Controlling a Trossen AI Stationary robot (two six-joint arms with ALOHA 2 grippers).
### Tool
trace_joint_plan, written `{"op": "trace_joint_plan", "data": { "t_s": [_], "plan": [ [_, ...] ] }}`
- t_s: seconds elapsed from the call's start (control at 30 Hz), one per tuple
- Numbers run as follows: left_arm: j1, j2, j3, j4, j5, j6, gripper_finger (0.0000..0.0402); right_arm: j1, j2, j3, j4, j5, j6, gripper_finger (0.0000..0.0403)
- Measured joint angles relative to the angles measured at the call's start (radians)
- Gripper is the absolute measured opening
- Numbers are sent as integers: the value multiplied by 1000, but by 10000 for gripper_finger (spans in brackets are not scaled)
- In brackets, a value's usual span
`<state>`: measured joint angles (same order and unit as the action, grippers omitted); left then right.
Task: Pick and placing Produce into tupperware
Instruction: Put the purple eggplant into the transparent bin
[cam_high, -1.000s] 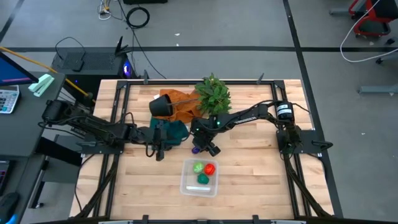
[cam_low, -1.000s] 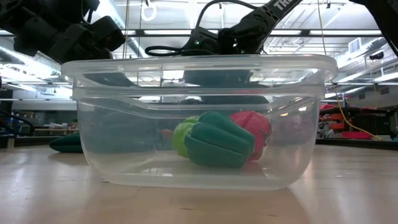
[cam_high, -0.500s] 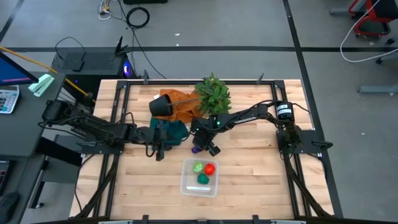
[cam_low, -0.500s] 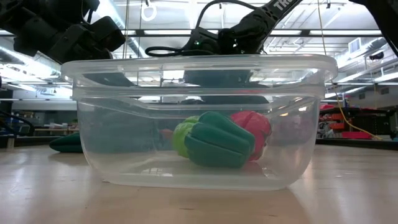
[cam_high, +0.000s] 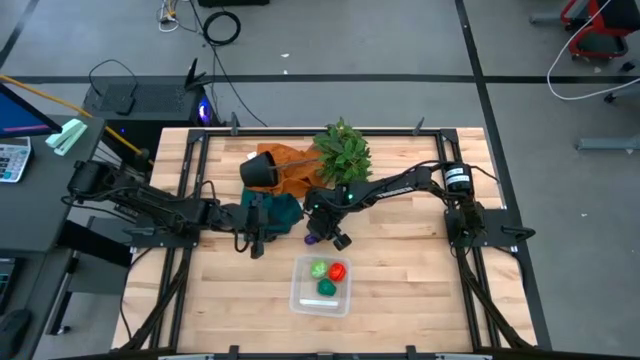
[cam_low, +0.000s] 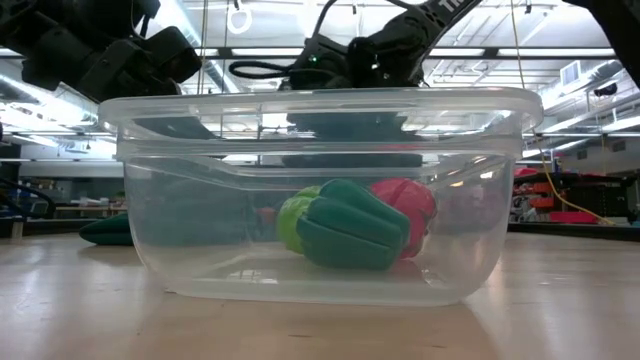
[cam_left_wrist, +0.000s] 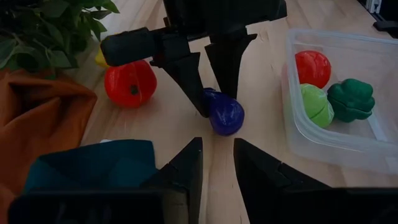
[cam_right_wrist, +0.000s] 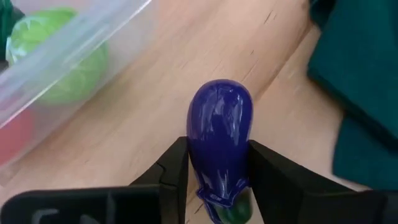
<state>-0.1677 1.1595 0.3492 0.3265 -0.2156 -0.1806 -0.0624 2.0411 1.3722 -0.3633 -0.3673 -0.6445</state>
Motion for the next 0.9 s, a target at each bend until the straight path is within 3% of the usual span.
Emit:
{"op": "trace_joint_plan", "data": {
  "t_s": [0.43, 0.73, 0.9],
  "plan": [
    [0, 0, 0, -4, 0, -14, 84, 8, -13, 146, -201, 74, -14, 100],
    [0, 1, 0, -12, 1, -13, 86, 60, -128, 159, -291, 94, 12, 100],
    [0, 1, 0, -11, 1, -14, 82, 135, -182, 159, -290, -13, 87, 100]
  ]
}}
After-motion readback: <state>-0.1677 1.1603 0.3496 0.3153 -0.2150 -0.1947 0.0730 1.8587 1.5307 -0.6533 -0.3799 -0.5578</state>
